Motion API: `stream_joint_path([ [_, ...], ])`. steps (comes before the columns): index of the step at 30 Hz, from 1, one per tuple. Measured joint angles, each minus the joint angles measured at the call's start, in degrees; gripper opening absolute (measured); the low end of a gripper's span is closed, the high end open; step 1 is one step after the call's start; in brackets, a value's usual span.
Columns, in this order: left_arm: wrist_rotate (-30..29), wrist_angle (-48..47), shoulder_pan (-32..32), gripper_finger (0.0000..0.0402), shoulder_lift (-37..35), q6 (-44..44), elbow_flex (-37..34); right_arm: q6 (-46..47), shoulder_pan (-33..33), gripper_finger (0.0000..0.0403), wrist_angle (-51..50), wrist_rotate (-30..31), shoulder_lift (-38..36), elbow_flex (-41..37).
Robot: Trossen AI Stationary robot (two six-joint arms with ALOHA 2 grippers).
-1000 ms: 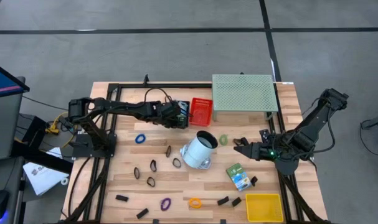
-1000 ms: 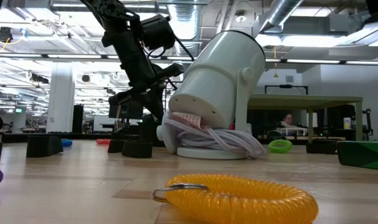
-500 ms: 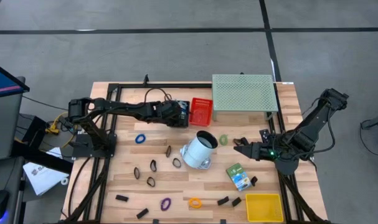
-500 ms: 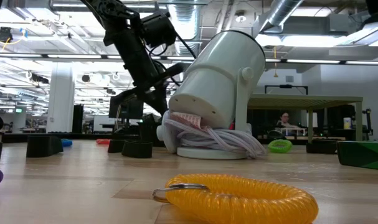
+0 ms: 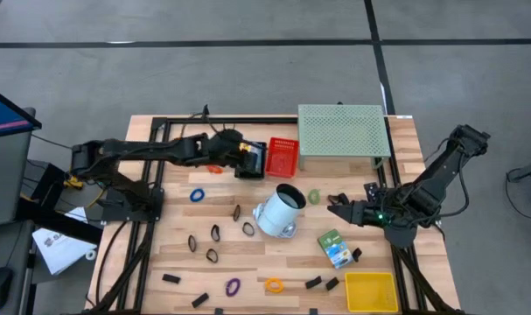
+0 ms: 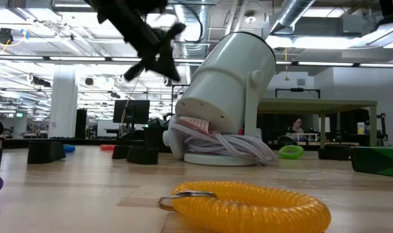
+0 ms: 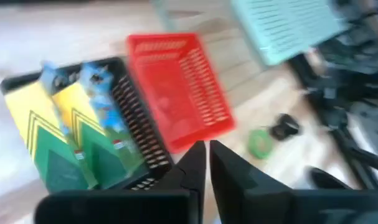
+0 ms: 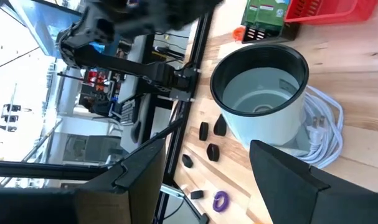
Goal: Pick & Place Office Desk Supplies
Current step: Put the crayon box into the black bin
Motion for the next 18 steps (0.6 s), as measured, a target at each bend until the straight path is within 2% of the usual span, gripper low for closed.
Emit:
stream_joint_path([
  [3,0.4,-0.2,0.0,0.0046,-4.6,1.5,0.0,5.0,-0.2,0.0230,-1.5,-1.8,1.4,0.0],
  [7,0.9,0.1,0.0,0.0086,-9.8,2.5,0.0,15.6,-0.1,0.0230,-3.2,-8.6,5.6,0.0],
  [12,2.2,1.5,0.0,0.0125,-15.0,2.9,0.0,28.5,2.2,0.0220,2.6,-13.5,13.4,0.0],
  [18,4.1,2.5,-0.1,0.0145,-18.2,3.0,0.1,31.1,3.8,0.0193,4.5,-18.7,22.2,6.0],
])
